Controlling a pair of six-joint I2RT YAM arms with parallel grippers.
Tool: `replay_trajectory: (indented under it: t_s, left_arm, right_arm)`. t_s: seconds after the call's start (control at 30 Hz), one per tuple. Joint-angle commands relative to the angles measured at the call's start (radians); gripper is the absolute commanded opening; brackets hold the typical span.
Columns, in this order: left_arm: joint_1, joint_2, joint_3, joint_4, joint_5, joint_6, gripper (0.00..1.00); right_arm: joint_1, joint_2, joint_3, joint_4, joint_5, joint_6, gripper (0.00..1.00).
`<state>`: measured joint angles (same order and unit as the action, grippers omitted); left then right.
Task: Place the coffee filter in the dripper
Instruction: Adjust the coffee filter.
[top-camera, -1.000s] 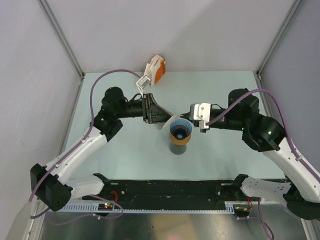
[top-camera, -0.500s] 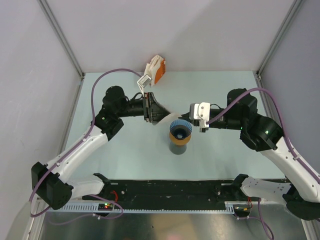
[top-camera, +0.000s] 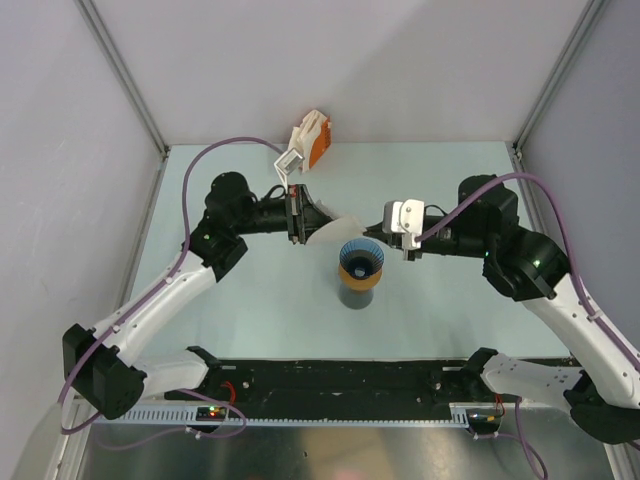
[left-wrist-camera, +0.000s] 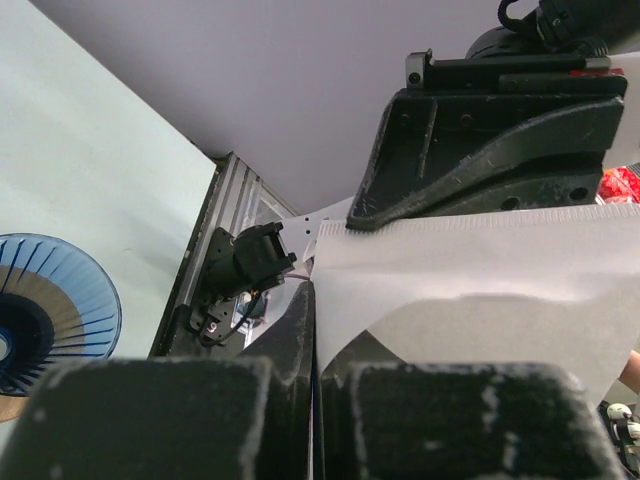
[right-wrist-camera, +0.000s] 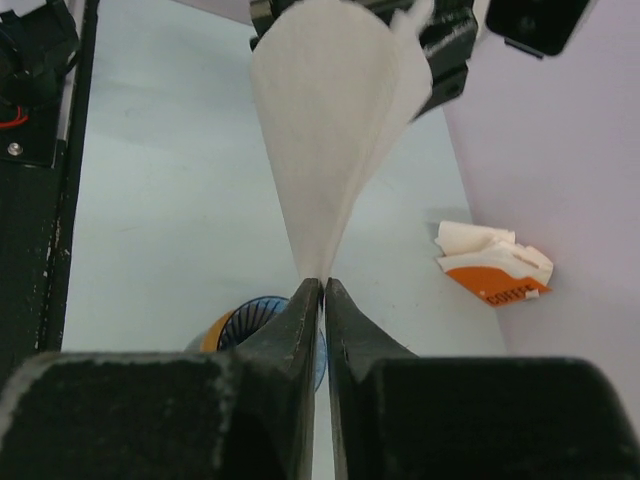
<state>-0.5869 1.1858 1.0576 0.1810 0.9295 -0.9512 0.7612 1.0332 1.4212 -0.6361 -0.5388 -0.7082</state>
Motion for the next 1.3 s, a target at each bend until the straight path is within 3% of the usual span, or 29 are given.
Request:
replay_trajectory:
  t_s: [0.0, 0.37, 0.57, 0.77, 0.93, 1.27]
  left_arm:
    - [0.001, -0.027, 0.023, 0.029, 0.022, -0.009, 0.0]
    - [0.0, -0.005, 0.044, 0.028, 0.027, -0.013, 0.0]
    - [-0.002, -0.007, 0.045, 0.029, 0.028, -0.013, 0.0]
    - [-0.001, -0.006, 0.044, 0.028, 0.025, -0.013, 0.0]
    - [0.0, -0.002, 0.045, 0.029, 0.028, -0.014, 0.0]
    - [-0.002, -0.001, 0.099, 0.075, 0.064, -0.051, 0.0]
  right_arm:
    - [-0.033, -0.033, 0.008, -0.063, -0.013, -0.015, 0.12]
    - [-0.045, -0.015, 0.008, -0.035, -0.033, 0.019, 0.23]
    - [-0.043, -0.001, 0.008, -0.022, -0.027, 0.02, 0.15]
    - [-0.041, 0.01, 0.008, -0.01, -0.027, 0.034, 0.18]
    - [-0.042, 0.007, 0.008, -0.013, -0.034, 0.028, 0.02]
    - [-0.053, 0.02, -0.005, -0.04, -0.009, 0.027, 0.0]
